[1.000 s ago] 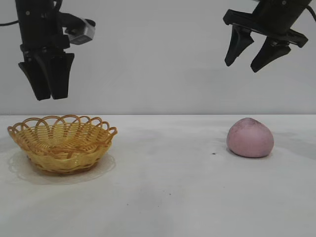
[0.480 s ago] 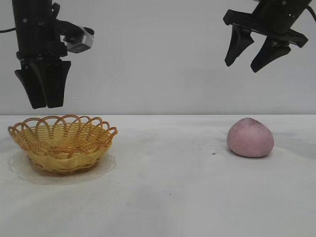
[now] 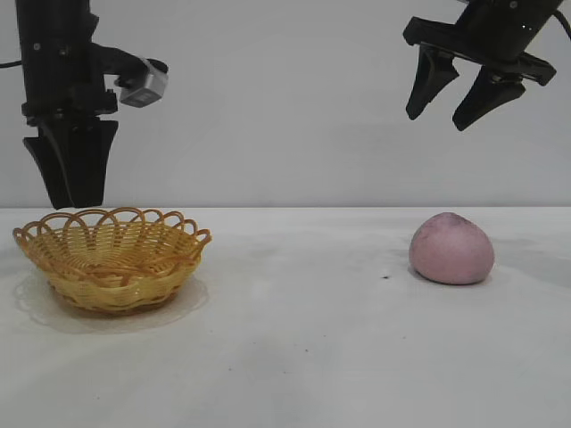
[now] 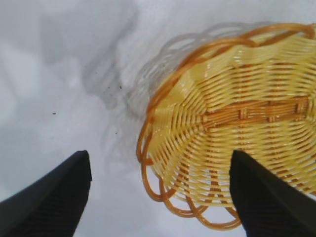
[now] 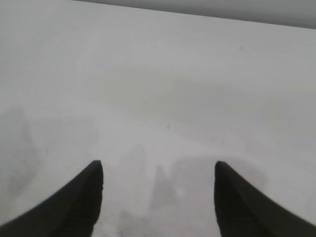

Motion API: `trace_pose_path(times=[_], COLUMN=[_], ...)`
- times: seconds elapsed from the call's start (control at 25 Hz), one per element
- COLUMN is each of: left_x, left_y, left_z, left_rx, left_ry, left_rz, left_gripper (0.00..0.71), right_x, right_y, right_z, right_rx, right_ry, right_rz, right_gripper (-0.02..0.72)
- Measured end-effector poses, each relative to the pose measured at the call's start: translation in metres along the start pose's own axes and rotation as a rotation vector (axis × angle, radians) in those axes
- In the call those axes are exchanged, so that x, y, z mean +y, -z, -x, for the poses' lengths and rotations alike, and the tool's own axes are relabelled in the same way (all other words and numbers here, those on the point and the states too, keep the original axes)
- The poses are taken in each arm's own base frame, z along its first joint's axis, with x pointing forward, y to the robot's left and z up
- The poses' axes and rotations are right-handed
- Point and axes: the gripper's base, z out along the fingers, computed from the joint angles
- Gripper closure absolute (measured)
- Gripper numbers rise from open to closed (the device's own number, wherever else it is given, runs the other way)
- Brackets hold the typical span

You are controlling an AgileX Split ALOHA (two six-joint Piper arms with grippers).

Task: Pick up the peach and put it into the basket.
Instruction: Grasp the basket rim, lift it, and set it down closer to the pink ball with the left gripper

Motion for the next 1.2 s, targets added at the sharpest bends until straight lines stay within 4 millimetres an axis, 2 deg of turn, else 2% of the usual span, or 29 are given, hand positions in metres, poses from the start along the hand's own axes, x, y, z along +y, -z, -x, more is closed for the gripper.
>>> trace_pose_path(times=[0.24,0.4,0.56,0.68,0.84,0.92,0.96,1.12,1.2], left_x=[0.002,0.004,0.007,0.008,0.008,0.008,0.008,0.010,0.010], left_y=[-0.009,-0.022,-0.027,-0.027,-0.024,-0.020,-0.018,-0.005,0.001], left_z=[0.001,0.004,0.007,0.007,0.008,0.010,0.010,0.019,0.022], left_rx=[0.001,-0.004,-0.006,-0.013,-0.007,-0.010,-0.011,-0.061,-0.086], left_ry=[-0.017,-0.011,-0.012,-0.012,-0.013,-0.002,0.007,0.048,0.126], left_rz=[-0.010,-0.026,-0.024,-0.018,-0.026,-0.030,-0.033,-0.020,-0.018], left_gripper=[0.194,0.194,0.382,0.480,0.655,0.647,0.710,0.710,0.710], right_x=[0.000,0.000,0.000,0.000,0.000,0.000,0.000,0.000,0.000], right_y=[0.000,0.000,0.000,0.000,0.000,0.000,0.000,0.000,0.000], right_z=[0.000,0.000,0.000,0.000,0.000,0.000,0.000,0.000,0.000], right_rx=[-0.001,-0.001,-0.001,-0.001,-0.001,-0.001,-0.001,-0.001,0.000], right_ry=[0.000,0.000,0.000,0.000,0.000,0.000,0.000,0.000,0.002], right_rz=[0.000,0.000,0.000,0.000,0.000,0.000,0.000,0.000,0.000], right_gripper=[0.282,0.282,0.282,0.282,0.282,0.282,0.282,0.282,0.282])
